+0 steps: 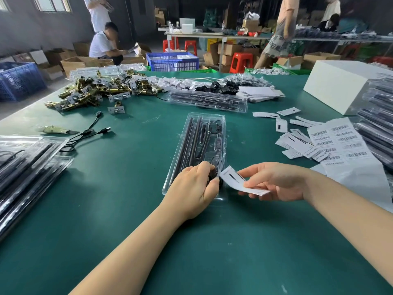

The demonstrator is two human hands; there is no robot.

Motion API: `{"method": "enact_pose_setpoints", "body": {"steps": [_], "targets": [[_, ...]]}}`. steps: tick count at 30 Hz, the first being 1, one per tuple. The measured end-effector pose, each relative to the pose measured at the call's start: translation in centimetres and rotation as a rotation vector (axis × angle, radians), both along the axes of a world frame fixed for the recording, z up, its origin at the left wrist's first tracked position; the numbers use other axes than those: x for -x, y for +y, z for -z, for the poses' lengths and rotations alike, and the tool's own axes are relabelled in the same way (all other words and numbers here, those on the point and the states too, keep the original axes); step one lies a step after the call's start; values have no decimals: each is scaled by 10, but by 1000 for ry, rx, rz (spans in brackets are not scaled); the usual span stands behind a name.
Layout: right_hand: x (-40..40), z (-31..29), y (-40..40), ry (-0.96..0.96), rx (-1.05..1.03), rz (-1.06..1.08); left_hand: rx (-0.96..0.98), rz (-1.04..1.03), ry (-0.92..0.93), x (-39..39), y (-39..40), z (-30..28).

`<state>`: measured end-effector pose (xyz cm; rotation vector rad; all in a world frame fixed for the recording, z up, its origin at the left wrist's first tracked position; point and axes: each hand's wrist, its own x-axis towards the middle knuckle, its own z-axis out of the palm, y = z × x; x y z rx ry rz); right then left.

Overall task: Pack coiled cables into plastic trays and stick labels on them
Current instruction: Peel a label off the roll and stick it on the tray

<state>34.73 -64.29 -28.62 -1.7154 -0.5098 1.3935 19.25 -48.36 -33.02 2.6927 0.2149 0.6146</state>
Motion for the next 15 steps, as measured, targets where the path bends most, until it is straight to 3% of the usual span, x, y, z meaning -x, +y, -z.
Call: {"method": "enact_pose_setpoints", "body": {"steps": [5,15], "targets": [[4,-1,10,-29,-3,-87,-4,-4,4,0,1,1],[6,3,24,-20,-9,54,-16,8,-18,0,0,0]]}}
